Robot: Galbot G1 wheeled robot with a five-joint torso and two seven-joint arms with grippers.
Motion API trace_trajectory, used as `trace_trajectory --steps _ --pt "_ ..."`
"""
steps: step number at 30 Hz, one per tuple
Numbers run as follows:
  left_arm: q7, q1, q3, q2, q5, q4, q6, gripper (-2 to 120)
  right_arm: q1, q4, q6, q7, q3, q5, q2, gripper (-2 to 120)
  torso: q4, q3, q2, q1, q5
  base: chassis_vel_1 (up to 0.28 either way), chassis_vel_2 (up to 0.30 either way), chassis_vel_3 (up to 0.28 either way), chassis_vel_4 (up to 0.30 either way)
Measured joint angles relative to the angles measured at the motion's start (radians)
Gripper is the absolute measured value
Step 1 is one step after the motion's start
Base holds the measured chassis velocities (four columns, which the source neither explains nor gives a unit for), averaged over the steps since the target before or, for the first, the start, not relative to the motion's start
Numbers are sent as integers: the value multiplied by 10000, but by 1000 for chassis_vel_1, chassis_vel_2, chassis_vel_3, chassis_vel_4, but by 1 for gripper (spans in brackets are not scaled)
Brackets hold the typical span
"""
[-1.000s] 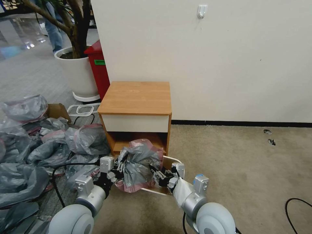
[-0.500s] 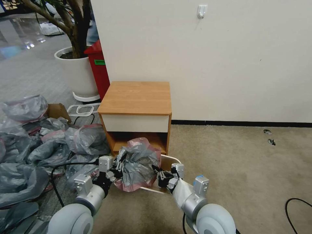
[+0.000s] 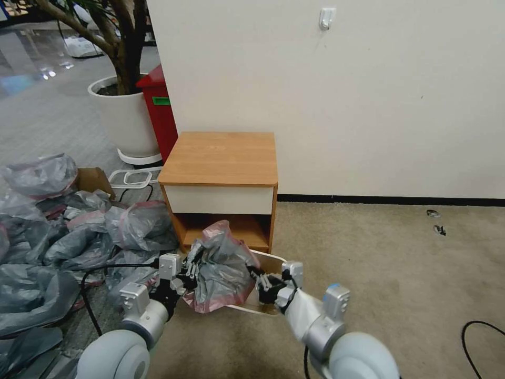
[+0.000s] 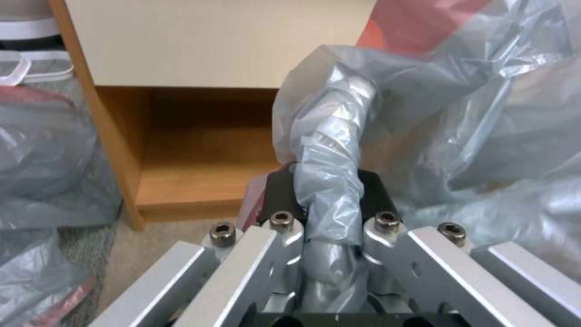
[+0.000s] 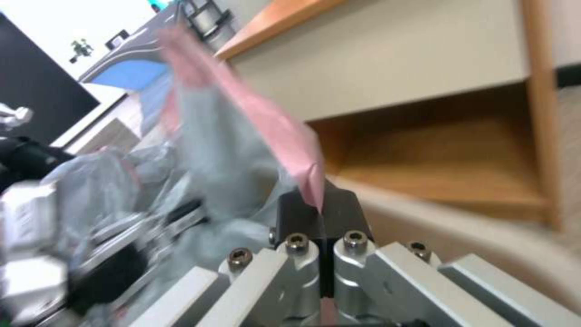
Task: Pick up the garbage bag from the table and place it over the trash can.
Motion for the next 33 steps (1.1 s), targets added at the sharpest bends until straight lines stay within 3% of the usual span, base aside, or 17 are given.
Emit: trace_trajectory --steps 13,29,32,33 --pt "65 72 -159 36 -139 -262 -170 7 116 -401 24 99 1623 964 -1379 0 0 0 0 0 -1 0 0 0 0" --pt "68 -13 -298 -5 -638 -441 -233 7 -630 -297 -512 -325 2529 928 -2193 0 -1 0 0 0 -1 0 0 0 0" --pt "78 -25 -346 -18 -792 -504 -267 7 -793 -154 -1127 -687 2892 922 -2429 17 -1 0 0 0 -1 0 0 0 0" --pt "78 -25 -346 -18 -792 -504 -267 7 -793 -154 -1127 -687 2892 922 -2429 17 -1 0 0 0 -1 0 0 0 0"
